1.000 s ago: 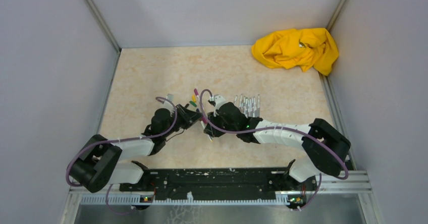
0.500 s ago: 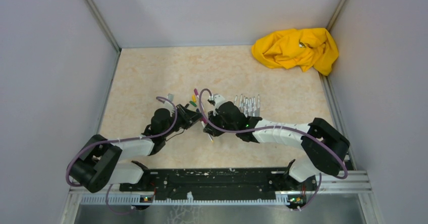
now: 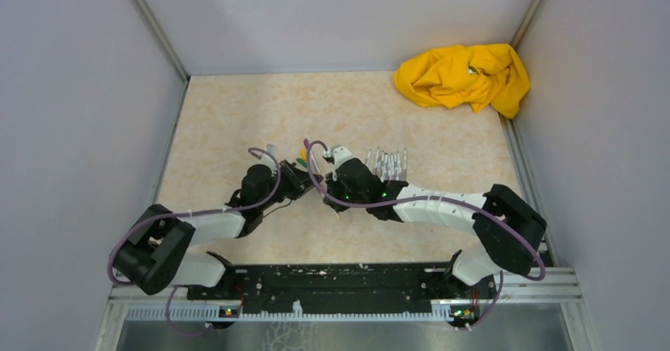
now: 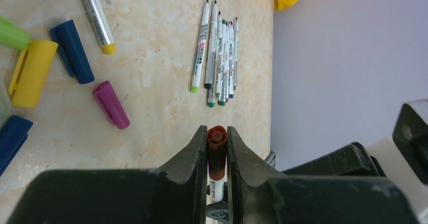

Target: Open the pen caps

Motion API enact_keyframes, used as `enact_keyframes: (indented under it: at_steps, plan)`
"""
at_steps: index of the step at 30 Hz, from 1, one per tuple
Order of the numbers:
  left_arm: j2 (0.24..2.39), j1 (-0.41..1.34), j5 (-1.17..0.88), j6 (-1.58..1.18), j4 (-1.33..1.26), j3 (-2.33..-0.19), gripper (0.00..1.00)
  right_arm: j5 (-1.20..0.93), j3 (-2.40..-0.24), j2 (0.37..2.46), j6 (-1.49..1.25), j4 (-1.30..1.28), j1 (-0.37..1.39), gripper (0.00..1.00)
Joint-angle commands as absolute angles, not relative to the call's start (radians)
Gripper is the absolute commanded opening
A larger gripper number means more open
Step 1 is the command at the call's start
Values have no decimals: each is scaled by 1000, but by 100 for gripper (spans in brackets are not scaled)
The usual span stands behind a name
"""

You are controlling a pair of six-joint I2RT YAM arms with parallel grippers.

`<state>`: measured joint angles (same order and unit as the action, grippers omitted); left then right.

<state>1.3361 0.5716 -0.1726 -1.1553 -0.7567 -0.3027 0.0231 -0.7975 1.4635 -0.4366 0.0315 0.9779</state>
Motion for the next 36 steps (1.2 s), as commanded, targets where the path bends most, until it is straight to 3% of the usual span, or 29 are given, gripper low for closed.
enact_keyframes:
  at_steps: [1,15,23,36]
  plan:
    - [1346,575,-120,-1161,-657,-368,0,240,-875,1474,-364,-97,993,0]
    - [1319,576,145,-1172,-372,-489,0,567,-963,1634,-360,-252,1118,0]
    - [1272,573,275,-1142,-288,-510,0,598,-934,1613,-391,-268,1130,0]
    - [1267,523,221,-1181,-305,-526,0,636,-853,1554,-431,-287,1143,0]
